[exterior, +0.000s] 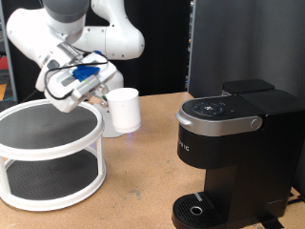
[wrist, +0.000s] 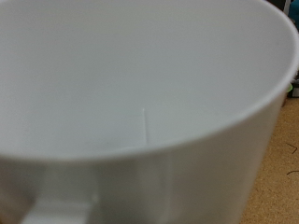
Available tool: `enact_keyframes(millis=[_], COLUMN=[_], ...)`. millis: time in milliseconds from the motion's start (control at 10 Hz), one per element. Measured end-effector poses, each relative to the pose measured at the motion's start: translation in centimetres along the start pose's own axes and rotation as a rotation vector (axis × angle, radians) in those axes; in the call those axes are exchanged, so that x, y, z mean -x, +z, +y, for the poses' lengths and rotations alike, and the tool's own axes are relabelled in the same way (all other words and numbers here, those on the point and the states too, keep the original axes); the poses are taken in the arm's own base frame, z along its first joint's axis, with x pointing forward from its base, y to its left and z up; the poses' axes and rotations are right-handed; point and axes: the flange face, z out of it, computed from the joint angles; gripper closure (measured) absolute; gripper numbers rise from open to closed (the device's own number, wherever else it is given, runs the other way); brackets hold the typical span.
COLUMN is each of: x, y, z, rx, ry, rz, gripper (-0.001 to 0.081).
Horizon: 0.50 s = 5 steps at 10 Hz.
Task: Make a cup of coffee with the keurig machine
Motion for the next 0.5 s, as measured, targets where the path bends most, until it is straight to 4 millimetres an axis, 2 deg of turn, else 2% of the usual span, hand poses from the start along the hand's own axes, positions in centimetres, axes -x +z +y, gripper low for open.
enact_keyframes(millis=[200, 500], x=[-0.61, -0.19], y=[1.36, 1.59], z=[-0.98, -1.05], rx=[0.016, -0.023], ry=[0.004, 0.013], rz=[0.008, -0.009], gripper=[0.0730, 0.0730])
